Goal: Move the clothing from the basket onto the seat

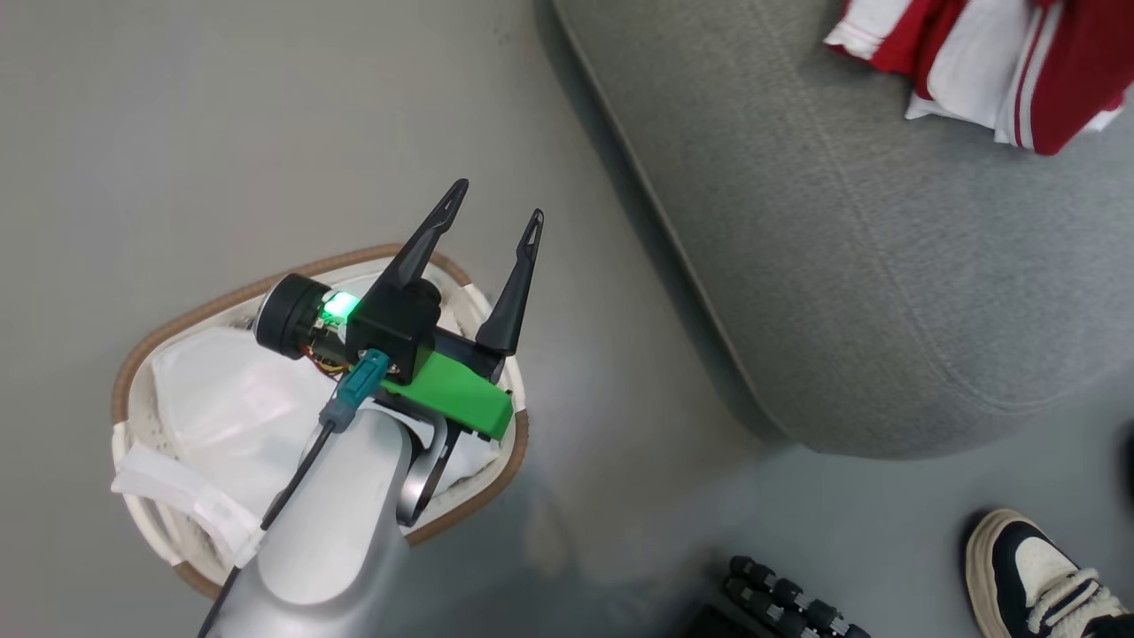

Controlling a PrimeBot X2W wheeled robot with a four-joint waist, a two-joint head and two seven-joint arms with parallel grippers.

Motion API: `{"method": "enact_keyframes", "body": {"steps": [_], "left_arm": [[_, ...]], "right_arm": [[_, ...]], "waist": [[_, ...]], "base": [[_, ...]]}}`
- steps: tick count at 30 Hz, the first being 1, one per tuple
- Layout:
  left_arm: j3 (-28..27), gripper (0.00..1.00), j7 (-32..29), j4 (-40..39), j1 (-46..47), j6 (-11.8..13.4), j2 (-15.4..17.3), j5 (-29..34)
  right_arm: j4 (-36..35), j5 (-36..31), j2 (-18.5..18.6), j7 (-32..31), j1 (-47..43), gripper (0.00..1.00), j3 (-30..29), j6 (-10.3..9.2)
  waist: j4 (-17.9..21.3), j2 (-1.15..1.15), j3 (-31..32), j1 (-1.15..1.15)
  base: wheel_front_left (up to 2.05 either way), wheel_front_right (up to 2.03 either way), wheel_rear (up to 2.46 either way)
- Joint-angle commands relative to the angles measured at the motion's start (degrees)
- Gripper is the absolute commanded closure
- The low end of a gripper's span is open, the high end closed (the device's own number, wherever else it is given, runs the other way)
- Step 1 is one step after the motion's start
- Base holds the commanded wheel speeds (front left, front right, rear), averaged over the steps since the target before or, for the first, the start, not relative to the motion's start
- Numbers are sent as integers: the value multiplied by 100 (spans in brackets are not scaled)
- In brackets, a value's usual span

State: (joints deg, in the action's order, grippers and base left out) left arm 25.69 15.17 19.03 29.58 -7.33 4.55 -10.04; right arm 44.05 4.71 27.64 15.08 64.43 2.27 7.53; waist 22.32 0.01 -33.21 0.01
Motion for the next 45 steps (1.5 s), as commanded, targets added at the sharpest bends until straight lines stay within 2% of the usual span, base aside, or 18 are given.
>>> {"method": "enact_keyframes", "body": {"steps": [1,5,6,7,8,9,14,17,22,28,34,38,45], "left_arm": [[-20,0,-4,-12,118,-20,17,13],[-100,0,-4,-43,29,-19,-4,-7],[-124,0,-4,-43,-13,-18,-3,-5],[-141,0,-4,-41,-47,-17,0,-5],[-160,0,-4,-31,-81,-17,0,-12],[-174,0,-4,-21,-100,-17,-2,-20],[-268,0,-4,13,-200,-17,-25,-17],[-292,0,-4,44,-260,-17,-48,21],[-506,0,-4,61,-422,-2,-78,5],[-858,0,-4,4,-739,139,-111,101],[-1190,0,-4,-24,-1049,257,-129,230],[-1391,0,-4,-67,-1212,422,-142,299],[-1818,0,-4,31,-1436,550,-152,350]], "right_arm": [[99,-46,-68,12,-191,100,-121,-8],[272,-143,-240,12,-540,100,-511,-8],[309,-172,-312,12,-670,87,-563,-8],[329,-180,-367,11,-765,70,-632,-8],[339,-197,-420,11,-893,25,-717,-8],[333,-216,-441,11,-989,0,-782,-8],[75,-279,-651,11,-1592,0,-991,-8],[-121,-218,-613,11,-1964,0,-956,-8],[-577,-3,-654,12,-2672,0,-774,-8],[-1222,260,-712,12,-3345,0,-202,-8],[-1744,422,-892,11,-3641,0,269,-8],[-2021,470,-1076,12,-3781,0,474,-8],[-2075,525,-1408,12,-3829,0,665,-8]], "waist": [[-364,-1,-335,-1],[-446,-1,-330,-1],[-448,-1,-309,-1],[-443,-1,-285,-1],[-439,-1,-248,-1],[-436,-1,-212,-1],[-431,-1,88,-1],[-455,-1,285,-1],[-544,-1,634,-1],[-725,-1,990,-1],[-1034,-1,1308,-1],[-1331,-1,1517,-1],[-1728,-1,1766,-1]], "base": [[0,0,0],[0,0,0],[0,0,0],[0,0,0],[0,0,0],[0,0,0],[0,0,0],[0,0,0],[0,0,0],[0,0,0],[0,0,0],[0,0,0],[0,0,0]]}}
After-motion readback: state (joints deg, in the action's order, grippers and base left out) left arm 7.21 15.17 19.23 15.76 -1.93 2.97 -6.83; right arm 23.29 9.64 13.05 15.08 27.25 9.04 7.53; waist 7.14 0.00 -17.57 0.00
